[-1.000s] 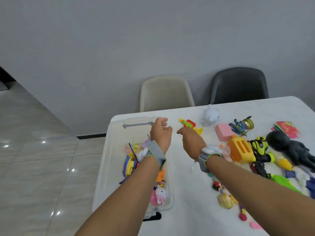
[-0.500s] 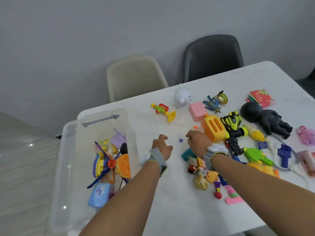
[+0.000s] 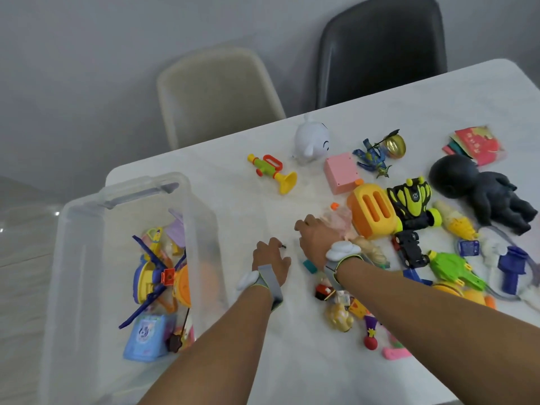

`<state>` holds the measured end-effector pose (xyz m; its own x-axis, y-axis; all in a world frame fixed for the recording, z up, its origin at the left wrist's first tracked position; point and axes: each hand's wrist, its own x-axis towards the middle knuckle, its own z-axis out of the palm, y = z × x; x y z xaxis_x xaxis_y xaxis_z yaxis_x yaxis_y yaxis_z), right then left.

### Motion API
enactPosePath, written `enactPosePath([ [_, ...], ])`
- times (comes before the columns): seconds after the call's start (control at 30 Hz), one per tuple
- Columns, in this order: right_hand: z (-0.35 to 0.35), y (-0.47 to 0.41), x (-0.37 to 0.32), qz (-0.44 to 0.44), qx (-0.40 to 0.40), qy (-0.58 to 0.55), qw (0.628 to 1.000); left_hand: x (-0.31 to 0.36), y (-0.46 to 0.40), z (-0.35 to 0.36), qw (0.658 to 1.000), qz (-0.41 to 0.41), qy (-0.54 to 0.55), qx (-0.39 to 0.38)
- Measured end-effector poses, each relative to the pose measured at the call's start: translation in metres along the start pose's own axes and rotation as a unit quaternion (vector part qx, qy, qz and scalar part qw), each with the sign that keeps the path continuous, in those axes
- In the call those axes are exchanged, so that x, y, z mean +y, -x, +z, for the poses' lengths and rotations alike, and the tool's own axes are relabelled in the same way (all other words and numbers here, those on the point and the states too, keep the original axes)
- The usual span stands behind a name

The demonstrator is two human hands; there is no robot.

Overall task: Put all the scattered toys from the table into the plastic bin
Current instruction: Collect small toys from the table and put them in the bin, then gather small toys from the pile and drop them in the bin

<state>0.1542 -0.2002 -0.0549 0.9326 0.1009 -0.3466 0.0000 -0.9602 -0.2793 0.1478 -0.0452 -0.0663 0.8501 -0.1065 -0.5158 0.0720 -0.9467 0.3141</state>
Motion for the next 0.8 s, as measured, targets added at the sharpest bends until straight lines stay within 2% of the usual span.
enactPosePath([
  [0.1,-0.002,-0.006,0.000,0.008,-0.020,0.044,0.999,-0.001,-0.005,0.006,1.000,0.020,-0.017,0.006],
  [0.27,0.002,-0.020,0.006,-0.011,-0.100,0.061,0.993,0.001,-0.015,0.007,0.998,0.033,-0.044,0.009],
  [0.4,0.016,-0.029,0.011,-0.015,-0.104,0.047,0.993,0.015,-0.024,0.000,0.999,-0.027,0.034,0.020],
  [0.5,0.019,-0.039,0.013,-0.004,-0.045,0.023,0.999,0.025,-0.034,-0.006,0.993,-0.044,0.097,0.041],
  [0.57,0.015,-0.041,0.015,0.017,0.056,-0.046,0.997,0.034,-0.044,-0.011,0.987,-0.031,0.149,0.048],
  [0.67,-0.007,-0.045,0.020,0.088,0.201,-0.166,0.961,0.045,-0.061,-0.021,0.976,-0.037,0.205,0.069],
  [0.73,-0.024,-0.046,0.030,0.144,0.208,-0.174,0.952,0.056,-0.074,-0.031,0.972,-0.029,0.215,0.095],
  [0.8,-0.036,-0.046,0.041,0.174,0.184,-0.140,0.957,0.063,-0.086,-0.043,0.973,-0.004,0.194,0.121],
])
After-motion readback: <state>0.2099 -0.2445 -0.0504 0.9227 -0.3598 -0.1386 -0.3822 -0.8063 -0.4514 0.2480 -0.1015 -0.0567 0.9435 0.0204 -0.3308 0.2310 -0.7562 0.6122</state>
